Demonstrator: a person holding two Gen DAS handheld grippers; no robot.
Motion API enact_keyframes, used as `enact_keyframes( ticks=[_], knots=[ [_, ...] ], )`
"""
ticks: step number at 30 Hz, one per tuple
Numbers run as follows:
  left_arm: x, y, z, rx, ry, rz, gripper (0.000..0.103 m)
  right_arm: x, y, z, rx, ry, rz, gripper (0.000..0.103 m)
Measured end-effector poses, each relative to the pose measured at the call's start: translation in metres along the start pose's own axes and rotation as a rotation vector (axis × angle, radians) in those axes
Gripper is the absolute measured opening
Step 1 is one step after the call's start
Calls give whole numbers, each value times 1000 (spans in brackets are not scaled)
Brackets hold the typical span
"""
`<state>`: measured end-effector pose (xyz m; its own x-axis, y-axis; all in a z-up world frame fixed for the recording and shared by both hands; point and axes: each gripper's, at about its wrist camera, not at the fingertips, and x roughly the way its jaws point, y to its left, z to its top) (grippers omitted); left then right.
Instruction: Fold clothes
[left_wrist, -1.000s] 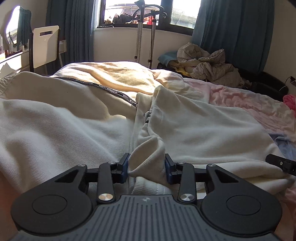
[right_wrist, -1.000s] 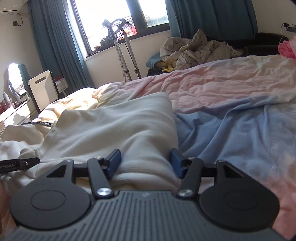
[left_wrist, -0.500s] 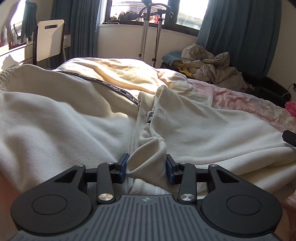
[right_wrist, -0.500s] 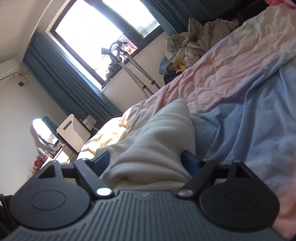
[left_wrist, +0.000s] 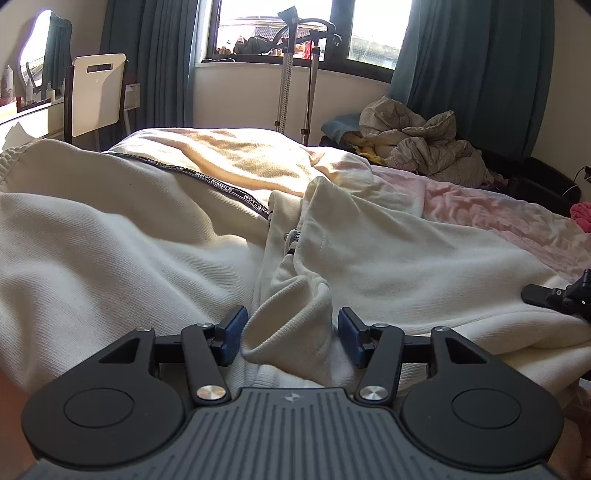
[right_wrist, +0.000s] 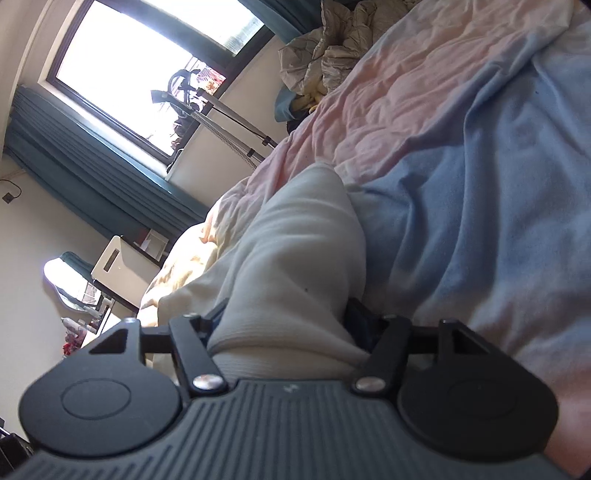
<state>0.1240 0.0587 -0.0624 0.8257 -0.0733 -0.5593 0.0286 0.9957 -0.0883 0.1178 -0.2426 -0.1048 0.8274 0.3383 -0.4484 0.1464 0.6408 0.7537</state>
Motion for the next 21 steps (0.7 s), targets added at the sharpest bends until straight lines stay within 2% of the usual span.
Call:
enact_keyframes(
  ticks=[1,3,6,11,12,15,21],
  knots=[
    [-1,-3,-2,20,-1,-12,67,-2,3,2,-15,-7,-10,40],
    [-5,-11,-5,65,-8,-31,71,-9,19,7,-73,-29,-41,31],
    [-20,-17,-4,99,-27,-62,73,-29,37,24,-96,-83,-34,25],
    [-53,-23,15,54,-118,-140,78,-65,46,56,-91,-187,8,23],
    [-56,-26,22,46,-133,-140,79,-72,44,61,-96,-215,7,23],
    [-54,-45,42,39,-195,-80,84,-92,37,76,-85,-285,7,22],
    [-8,-117,30,115,-95,-115,87,-139,20,110,-129,-445,-50,22]
  ],
)
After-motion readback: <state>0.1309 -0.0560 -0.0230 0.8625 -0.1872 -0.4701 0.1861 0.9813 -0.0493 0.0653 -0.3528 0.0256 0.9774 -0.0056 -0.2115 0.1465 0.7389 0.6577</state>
